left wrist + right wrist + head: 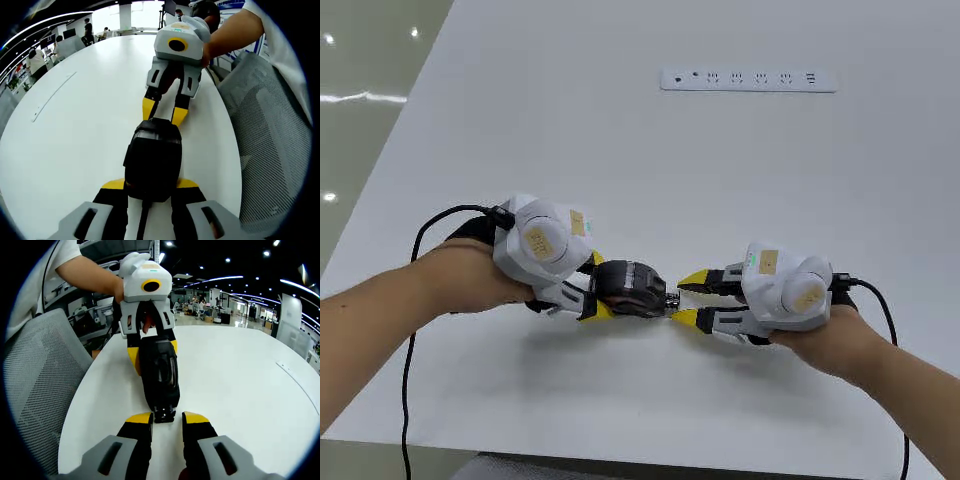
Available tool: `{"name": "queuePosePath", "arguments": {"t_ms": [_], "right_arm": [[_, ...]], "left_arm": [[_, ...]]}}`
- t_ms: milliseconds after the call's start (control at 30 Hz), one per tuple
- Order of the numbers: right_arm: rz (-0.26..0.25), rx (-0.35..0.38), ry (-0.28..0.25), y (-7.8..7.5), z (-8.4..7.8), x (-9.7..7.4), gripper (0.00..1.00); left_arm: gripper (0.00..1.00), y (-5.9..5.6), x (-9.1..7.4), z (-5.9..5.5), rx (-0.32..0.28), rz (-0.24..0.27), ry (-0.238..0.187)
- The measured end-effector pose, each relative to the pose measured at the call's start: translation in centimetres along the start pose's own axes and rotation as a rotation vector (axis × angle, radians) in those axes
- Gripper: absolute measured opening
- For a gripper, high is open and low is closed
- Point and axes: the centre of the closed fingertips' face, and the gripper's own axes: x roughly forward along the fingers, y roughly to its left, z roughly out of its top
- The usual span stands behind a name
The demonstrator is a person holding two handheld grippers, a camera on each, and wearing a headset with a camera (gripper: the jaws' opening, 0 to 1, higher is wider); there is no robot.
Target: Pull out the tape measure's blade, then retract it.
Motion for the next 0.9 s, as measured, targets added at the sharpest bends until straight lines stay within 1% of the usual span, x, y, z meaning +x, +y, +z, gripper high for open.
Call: {"name": "queuePosePath", "arguments": {"t_ms": [167, 367, 500, 667, 900], "right_arm": [[0.013, -0.006, 0.001, 0.08, -0.07, 0.22, 0.17], [0.027, 0.011, -0.01, 0.2, 0.1, 0.49, 0.16], [0.043, -0.002, -0.012, 0.42, -0.01, 0.63, 0.14], [0.055, -0.013, -0.02, 0.56, -0.1, 0.67, 0.13], [0.053, -0.021, -0.035, 0.78, -0.18, 0.58, 0.12]], "left_arm": [[0.3, 0.02, -0.01, 0.03, -0.001, -0.001, 0.002], [0.3, 0.0, -0.05, 0.0, 0.011, 0.005, -0.004], [0.3, -0.07, -0.06, 0.03, 0.011, 0.006, -0.005], [0.3, -0.16, -0.03, 0.05, 0.022, 0.011, -0.008], [0.3, -0.23, -0.01, 0.09, 0.018, 0.019, -0.017]]}}
